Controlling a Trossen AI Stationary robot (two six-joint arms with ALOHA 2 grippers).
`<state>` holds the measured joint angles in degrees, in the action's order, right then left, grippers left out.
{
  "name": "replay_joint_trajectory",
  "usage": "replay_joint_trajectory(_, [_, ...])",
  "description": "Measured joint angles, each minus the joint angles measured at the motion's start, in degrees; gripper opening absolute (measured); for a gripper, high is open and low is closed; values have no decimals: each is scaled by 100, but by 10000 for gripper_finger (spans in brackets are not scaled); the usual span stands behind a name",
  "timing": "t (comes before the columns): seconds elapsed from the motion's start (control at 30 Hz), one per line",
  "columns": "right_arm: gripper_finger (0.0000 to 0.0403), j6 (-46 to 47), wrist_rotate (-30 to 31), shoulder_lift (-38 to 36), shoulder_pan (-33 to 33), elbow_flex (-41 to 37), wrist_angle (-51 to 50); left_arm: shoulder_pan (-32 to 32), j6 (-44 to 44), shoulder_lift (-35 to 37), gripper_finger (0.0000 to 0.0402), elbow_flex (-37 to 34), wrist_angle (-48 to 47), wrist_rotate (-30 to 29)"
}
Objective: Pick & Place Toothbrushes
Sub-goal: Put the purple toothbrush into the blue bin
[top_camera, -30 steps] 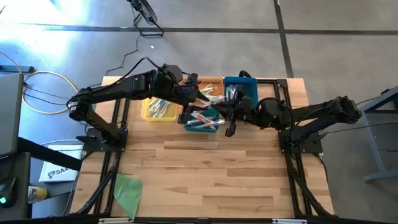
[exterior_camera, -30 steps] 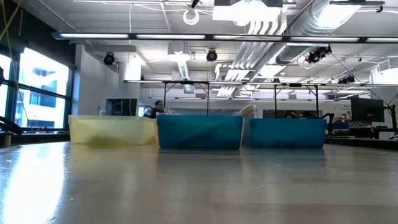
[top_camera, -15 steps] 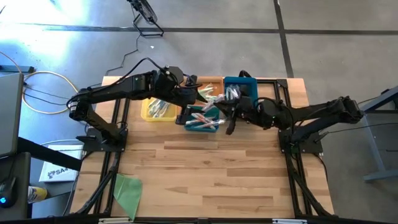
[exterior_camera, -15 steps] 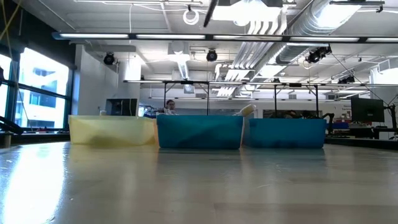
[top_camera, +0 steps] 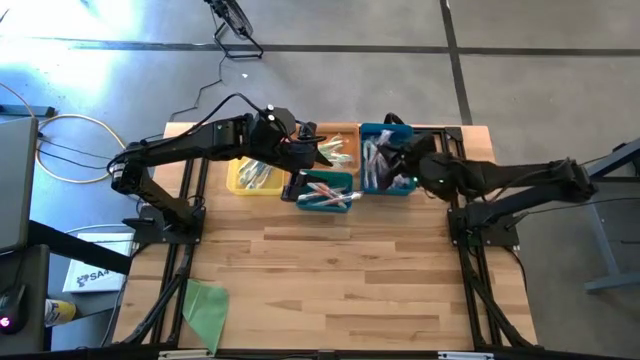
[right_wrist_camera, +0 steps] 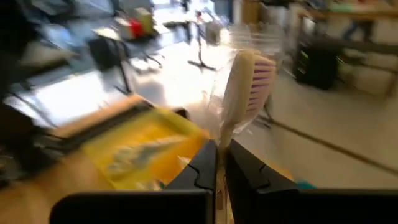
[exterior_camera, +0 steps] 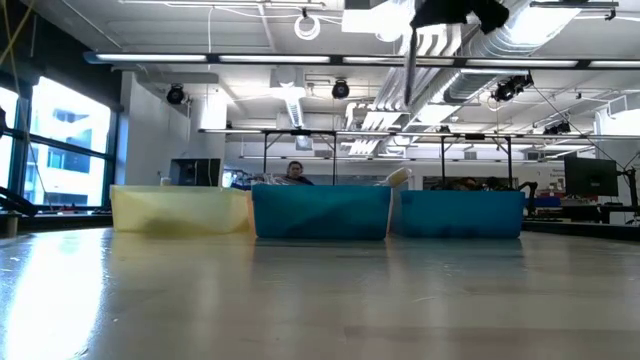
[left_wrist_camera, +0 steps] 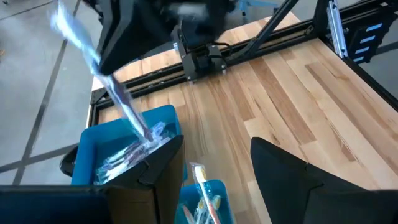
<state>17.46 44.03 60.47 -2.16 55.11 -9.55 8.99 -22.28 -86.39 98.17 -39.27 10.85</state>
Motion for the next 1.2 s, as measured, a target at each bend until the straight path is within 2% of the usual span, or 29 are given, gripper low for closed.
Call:
replay_joint_trajectory(0.13, [8,765,28,27,390,0,-992,0,1,0,180,0,-2,0])
replay_joint_trajectory(0.27, [8,1669,-287,190,858,0,-1792,0,0,0,180,0,-37,2])
replay_joint_trajectory(0.37, [8,2002,-478,290,1189,-2,-2114,0,1,0,180,0,-35,4])
replay_joint_trajectory(0.5, [8,2030,-680,438,1647,0,-2316,0,1,0,180,0,-35,4])
replay_joint_trajectory(0.8, [10,2019,-1565,1089,2531,0,-2322,0,1,0,180,0,-34,5])
replay_joint_trajectory(1.0, [10,1994,-2270,1593,3001,0,-2286,0,1,0,180,0,-33,5])
replay_joint_trajectory(1.2, [11,1855,-2702,1915,3294,0,-2154,0,1,0,180,0,-33,4])
